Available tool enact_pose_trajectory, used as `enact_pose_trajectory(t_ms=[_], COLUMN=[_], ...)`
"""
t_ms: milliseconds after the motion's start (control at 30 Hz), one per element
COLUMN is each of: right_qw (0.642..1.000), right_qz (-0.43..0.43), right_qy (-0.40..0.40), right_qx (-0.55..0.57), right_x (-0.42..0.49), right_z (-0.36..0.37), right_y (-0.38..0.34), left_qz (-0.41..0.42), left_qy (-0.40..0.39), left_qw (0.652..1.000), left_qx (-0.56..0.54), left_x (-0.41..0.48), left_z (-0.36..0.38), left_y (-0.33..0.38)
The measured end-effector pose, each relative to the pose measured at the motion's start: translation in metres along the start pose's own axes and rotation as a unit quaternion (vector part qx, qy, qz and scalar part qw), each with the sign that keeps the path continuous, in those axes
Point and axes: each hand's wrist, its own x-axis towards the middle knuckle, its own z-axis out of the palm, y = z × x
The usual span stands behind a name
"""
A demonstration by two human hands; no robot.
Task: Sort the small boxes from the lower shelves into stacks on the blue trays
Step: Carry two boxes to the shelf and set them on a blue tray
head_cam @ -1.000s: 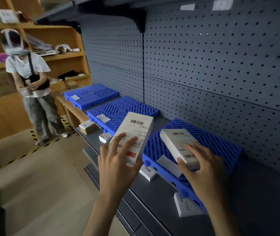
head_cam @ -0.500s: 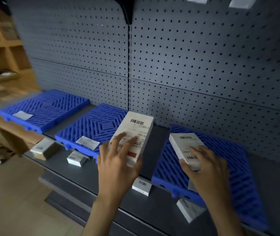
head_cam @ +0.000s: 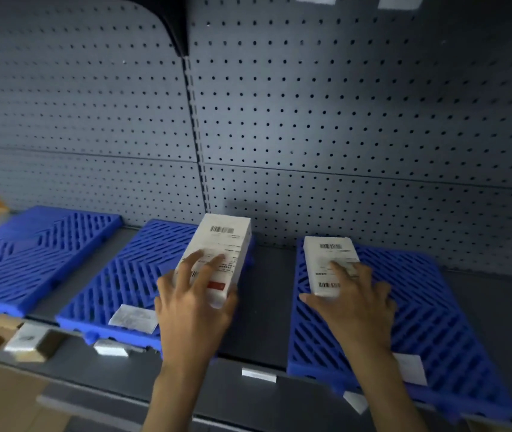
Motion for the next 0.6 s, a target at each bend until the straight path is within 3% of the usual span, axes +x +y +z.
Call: enact_pose_trajectory(t_ms=[600], right_qw=[0.999], right_qz=[0.041], right_qy=[0.026], right_qx=[-0.021], right_x=[0.022], right_z=[0.02], right_y=[-0.018], left_qz=[-0.011], left_qy=[-0.018], left_qw=[1.0], left_qx=[0.011], left_x=[0.037], left_z=[0.033], left_y=[-0.032])
